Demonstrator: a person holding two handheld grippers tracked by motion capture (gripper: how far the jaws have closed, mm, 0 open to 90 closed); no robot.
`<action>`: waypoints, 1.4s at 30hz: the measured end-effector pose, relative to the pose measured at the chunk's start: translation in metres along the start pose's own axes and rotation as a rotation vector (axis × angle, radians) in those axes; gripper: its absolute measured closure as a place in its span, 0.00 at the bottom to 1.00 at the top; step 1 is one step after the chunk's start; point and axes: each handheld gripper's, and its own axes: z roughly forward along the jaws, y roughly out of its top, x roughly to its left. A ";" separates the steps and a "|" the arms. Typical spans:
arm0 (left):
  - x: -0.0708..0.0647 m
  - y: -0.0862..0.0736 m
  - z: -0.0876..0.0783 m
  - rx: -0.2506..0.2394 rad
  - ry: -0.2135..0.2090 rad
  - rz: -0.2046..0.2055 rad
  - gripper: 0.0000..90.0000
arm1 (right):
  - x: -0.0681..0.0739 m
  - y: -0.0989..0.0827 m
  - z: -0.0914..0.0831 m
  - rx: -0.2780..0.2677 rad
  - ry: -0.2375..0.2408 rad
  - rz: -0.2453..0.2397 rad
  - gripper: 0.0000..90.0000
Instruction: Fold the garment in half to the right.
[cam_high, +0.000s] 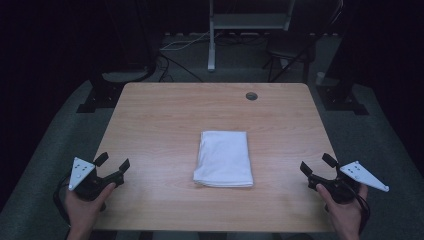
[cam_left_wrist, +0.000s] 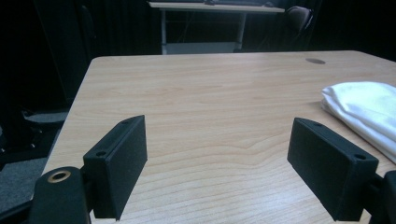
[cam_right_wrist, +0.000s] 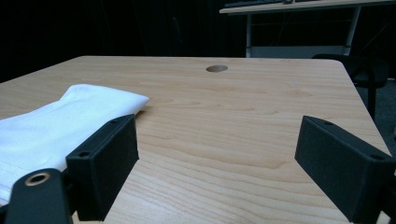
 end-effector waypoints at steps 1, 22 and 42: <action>-0.001 -0.001 0.001 -0.002 -0.002 -0.007 0.22 | 0.000 -0.001 0.000 0.002 -0.002 0.001 0.14; -0.009 -0.010 0.015 0.022 -0.019 0.005 0.22 | -0.004 -0.008 0.001 0.006 -0.022 -0.001 0.14; -0.013 -0.014 0.020 0.018 -0.017 0.013 0.22 | -0.005 -0.017 0.003 0.017 -0.029 -0.018 0.14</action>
